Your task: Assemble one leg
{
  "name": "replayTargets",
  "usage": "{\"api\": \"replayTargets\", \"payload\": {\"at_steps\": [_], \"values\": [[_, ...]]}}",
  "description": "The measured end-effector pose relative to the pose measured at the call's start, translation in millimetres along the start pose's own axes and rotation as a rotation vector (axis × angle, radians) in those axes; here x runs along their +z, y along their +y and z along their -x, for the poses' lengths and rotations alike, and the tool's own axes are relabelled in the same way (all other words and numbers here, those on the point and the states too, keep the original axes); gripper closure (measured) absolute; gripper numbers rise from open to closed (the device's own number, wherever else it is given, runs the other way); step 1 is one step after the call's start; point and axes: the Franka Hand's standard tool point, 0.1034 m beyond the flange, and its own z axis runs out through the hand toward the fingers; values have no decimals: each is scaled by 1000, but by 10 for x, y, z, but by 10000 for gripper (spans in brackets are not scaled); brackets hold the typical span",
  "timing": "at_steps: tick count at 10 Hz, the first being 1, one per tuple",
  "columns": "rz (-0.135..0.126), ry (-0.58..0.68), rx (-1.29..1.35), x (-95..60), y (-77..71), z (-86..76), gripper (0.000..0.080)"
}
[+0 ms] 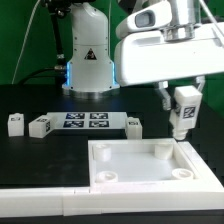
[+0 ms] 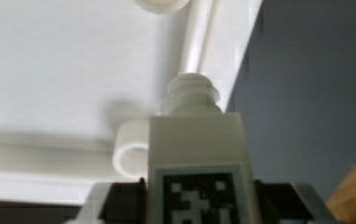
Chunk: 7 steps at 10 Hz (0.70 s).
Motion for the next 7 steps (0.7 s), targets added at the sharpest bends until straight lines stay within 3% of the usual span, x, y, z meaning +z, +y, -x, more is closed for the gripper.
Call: {"api": "replayTargets", "payload": {"at_steps": [2, 4, 5, 7], "values": [[8, 54, -44, 64, 164, -254, 509], [7, 64, -64, 79, 228, -499, 509], [20, 145, -72, 86, 266, -547, 509], [23, 166, -74, 107, 259, -498, 509]]}}
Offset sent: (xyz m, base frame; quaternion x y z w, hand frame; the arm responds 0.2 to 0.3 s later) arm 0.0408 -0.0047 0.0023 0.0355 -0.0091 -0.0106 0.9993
